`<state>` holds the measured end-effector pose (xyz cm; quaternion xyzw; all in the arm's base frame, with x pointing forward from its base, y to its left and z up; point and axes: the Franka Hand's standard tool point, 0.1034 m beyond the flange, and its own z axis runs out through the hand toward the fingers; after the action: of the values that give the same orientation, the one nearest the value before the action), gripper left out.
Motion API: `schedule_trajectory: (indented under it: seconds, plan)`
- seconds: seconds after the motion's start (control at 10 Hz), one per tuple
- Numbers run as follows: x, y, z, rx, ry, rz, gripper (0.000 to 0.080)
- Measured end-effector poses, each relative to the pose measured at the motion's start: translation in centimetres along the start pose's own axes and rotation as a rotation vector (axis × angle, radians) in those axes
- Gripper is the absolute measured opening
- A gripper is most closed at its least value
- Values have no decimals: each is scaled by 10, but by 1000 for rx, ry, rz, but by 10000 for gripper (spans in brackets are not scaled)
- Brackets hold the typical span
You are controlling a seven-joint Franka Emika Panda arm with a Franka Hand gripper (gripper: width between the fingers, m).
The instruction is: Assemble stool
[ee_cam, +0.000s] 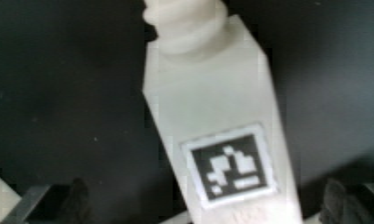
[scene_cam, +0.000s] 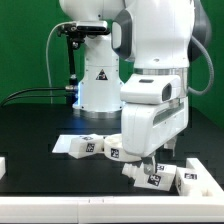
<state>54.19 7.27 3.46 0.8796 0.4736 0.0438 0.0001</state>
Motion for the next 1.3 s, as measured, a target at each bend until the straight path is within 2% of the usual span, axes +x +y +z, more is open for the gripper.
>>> schedule_trajectory:
  seconds: [0.1, 0.3, 0.5, 0.6, 0.7, 0.8, 1.0, 1.1, 1.2, 1.3]
  plan:
    - [-4, 1, 7, -3, 7, -1, 649]
    - [-9, -6, 23, 16, -1, 6, 649]
    - [-10, -8, 26, 21, -4, 8, 649]
    - [-10, -8, 26, 21, -4, 9, 534]
    - [-10, -8, 26, 21, -4, 9, 396]
    - [-10, -8, 26, 21, -5, 9, 319]
    - [-10, -8, 26, 21, -5, 10, 319]
    - [-13, -6, 20, 11, -7, 41, 319]
    - [-22, -2, 8, -5, -15, 77, 319]
    - [-44, 7, 1, -5, -35, 83, 319]
